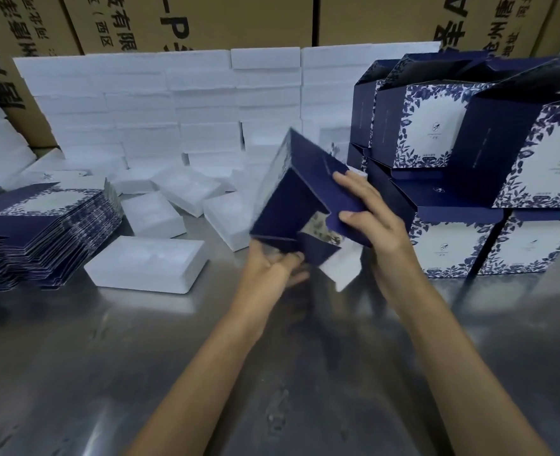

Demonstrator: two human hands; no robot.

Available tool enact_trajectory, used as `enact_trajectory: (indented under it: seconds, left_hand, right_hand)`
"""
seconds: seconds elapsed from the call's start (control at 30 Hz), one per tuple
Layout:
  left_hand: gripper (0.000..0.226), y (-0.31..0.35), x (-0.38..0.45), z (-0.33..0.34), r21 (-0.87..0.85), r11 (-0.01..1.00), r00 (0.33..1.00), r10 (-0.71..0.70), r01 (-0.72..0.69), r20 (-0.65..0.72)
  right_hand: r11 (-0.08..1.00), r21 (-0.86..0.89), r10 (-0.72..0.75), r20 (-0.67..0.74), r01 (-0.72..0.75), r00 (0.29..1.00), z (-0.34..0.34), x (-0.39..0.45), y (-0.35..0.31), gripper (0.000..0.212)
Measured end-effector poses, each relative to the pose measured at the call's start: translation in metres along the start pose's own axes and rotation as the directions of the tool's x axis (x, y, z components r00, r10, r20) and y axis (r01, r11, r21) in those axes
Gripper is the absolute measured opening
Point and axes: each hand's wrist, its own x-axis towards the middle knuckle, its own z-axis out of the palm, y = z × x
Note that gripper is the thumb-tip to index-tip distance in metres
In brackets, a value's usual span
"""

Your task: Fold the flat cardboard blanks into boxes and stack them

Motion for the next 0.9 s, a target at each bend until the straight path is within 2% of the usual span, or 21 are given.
enact_trajectory:
  seconds: [0.07,0.13,0.2,0.23,0.27,0.3,0.33,0.37,0.4,0.43,0.47,0.53,0.6,0.67,0.77,0.9]
  left_hand:
    - [0.024,-0.005,-0.001,0.007,-0.185,0.947,0.958,-0.236,0.265,0.162]
    - [0.021,-0.007,-0.002,0.007,-0.201,0.846,0.848,-0.416,0.493,0.329]
    - [0.021,-0.006,0.000,-0.003,-0.021,0.815,0.745,-0.518,0.579,0.420]
    - [0.020,-0.004,0.000,-0.008,0.128,0.817,0.718,-0.559,0.562,0.415]
    - [0.020,-0.002,0.002,-0.012,0.282,0.814,0.733,-0.580,0.508,0.356]
    - [0.021,0.001,0.003,-0.015,0.407,0.803,0.798,-0.553,0.435,0.240]
    - [0.024,0.004,0.004,-0.018,0.503,0.788,0.891,-0.447,0.354,0.074]
    - [0.027,0.005,0.006,-0.022,0.583,0.771,0.965,-0.238,0.256,-0.108]
    - [0.028,0.007,0.008,-0.026,0.645,0.752,0.969,0.037,0.134,-0.245]
    - [0.025,0.010,0.008,-0.029,0.658,0.753,0.910,0.267,0.008,-0.317]
    - [0.020,0.014,0.008,-0.031,0.615,0.777,0.856,0.403,-0.133,-0.324]
    - [0.013,0.019,0.007,-0.028,0.500,0.795,0.856,0.484,-0.343,-0.182]
    - [0.023,0.014,0.007,-0.021,0.498,0.745,0.868,0.496,-0.444,0.031]
    - [0.025,0.007,0.008,-0.014,0.500,0.714,0.860,0.491,-0.490,0.141]
    - [0.022,0.000,0.013,-0.012,0.486,0.721,0.855,0.505,-0.494,0.120]
    - [0.016,-0.003,0.017,-0.006,0.464,0.731,0.829,0.558,-0.501,0.017]
  right_hand:
    - [0.978,-0.205,-0.024,-0.009,0.022,1.000,-0.005,-0.002,0.001,0.050]
    - [0.943,-0.332,0.009,0.023,-0.001,1.000,-0.012,-0.003,0.000,0.046]
    - [0.904,-0.427,0.065,0.073,-0.028,0.995,-0.016,-0.003,0.001,0.044]
    - [0.879,-0.475,0.095,0.095,-0.039,0.991,-0.016,-0.003,0.002,0.043]
    - [0.861,-0.505,0.126,0.111,-0.053,0.986,-0.014,-0.004,0.002,0.043]
    - [0.854,-0.516,0.149,0.122,-0.065,0.981,-0.013,-0.004,0.003,0.042]
    - [0.854,-0.516,0.158,0.128,-0.071,0.979,-0.011,-0.004,0.004,0.042]
    - [0.855,-0.515,0.157,0.128,-0.070,0.979,-0.011,-0.004,0.005,0.042]
    - [0.854,-0.516,0.153,0.125,-0.067,0.980,-0.011,-0.003,0.006,0.042]
    - [0.855,-0.514,0.149,0.122,-0.066,0.981,-0.011,-0.003,0.007,0.042]
    - [0.859,-0.508,0.148,0.120,-0.068,0.982,-0.012,-0.003,0.008,0.042]
    - [0.867,-0.494,0.143,0.118,-0.067,0.983,-0.011,-0.003,0.009,0.041]
    - [0.873,-0.485,0.124,0.115,-0.053,0.986,-0.009,-0.003,0.011,0.040]
    - [0.879,-0.475,0.097,0.095,-0.040,0.991,-0.005,-0.003,0.013,0.037]
    - [0.900,-0.434,0.059,0.018,-0.045,0.998,0.002,-0.005,0.018,0.030]
    - [0.929,-0.366,0.023,-0.074,-0.048,0.997,0.010,-0.003,0.024,0.021]
